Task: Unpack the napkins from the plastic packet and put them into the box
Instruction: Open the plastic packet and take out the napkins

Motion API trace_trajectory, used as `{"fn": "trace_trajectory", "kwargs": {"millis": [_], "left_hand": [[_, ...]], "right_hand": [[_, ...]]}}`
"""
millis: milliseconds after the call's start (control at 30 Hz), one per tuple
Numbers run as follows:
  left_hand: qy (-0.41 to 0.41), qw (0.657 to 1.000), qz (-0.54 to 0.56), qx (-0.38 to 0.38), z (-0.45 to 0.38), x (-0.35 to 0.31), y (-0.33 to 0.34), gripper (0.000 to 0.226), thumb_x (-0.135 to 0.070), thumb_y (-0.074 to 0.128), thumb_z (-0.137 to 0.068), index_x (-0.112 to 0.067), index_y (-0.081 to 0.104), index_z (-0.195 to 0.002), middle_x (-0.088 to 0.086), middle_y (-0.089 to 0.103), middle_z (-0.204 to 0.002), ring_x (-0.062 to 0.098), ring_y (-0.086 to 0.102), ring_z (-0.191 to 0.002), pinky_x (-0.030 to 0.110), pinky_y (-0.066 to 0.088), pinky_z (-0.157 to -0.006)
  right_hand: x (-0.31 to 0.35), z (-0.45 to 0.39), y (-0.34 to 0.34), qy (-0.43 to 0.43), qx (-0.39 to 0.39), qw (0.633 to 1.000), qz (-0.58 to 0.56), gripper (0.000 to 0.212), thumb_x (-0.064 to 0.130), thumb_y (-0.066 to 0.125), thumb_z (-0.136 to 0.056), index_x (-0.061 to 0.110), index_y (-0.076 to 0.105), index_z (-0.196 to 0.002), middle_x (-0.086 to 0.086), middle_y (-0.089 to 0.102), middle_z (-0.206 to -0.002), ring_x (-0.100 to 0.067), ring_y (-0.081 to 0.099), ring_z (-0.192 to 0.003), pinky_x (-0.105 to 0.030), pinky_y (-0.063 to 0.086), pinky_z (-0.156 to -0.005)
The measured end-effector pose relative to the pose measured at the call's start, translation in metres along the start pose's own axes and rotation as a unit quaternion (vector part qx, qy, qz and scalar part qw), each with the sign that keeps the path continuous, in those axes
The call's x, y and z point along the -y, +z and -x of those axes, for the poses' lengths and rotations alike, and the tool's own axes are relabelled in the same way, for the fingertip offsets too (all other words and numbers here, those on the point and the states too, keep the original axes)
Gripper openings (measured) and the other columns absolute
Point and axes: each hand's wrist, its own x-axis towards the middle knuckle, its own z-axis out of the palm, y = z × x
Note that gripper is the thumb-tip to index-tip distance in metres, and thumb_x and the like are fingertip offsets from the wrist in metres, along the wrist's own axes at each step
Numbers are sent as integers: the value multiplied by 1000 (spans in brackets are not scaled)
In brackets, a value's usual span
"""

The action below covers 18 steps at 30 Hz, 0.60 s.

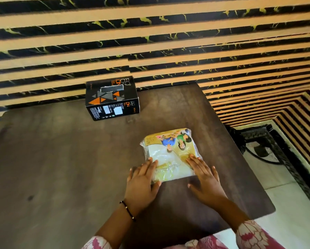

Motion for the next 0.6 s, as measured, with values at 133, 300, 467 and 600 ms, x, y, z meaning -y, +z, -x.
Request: {"fn": "trace_trajectory", "kwargs": {"millis": [133, 300, 467, 600], "left_hand": [[14, 1000, 2, 0, 11, -1, 4, 70, -49, 44, -86, -35, 9, -145, -9, 13, -156, 19, 31, -134, 46, 17, -115], [3, 1000, 28, -2, 11, -7, 4, 70, -50, 46, -85, -34, 13, -144, -8, 14, -155, 20, 28, -137, 45, 24, -112], [-16, 1000, 0, -15, 7, -20, 1, 77, -51, 44, -86, -21, 7, -146, 1, 4, -157, 26, 14, -142, 45, 15, -115], [37, 998, -47, -33, -9, -28, -4, 84, -47, 47, -86, -13, 0, -146, 4, -5, -157, 23, 0, -144, 41, -2, -116]], "right_hand": [[3, 7, -1, 0, 2, 1000, 29, 80, 48, 50, -83, 36, 2, -145, 12, 2, -156, -10, -8, -143, -51, -12, -116], [33, 5, -4, -22, -167, 985, 23, 69, 48, 42, -82, 15, 31, -141, -5, 33, -150, -16, 14, -142, -37, -1, -116], [56, -16, 4, 34, -128, 990, -55, 61, 32, 52, -88, 12, 31, -142, -10, 36, -149, -26, 23, -141, -33, 12, -116], [59, -36, -3, 101, -97, 988, -60, 58, 33, 52, -87, 11, 35, -137, -8, 41, -143, -28, 31, -134, -37, 26, -112]]}}
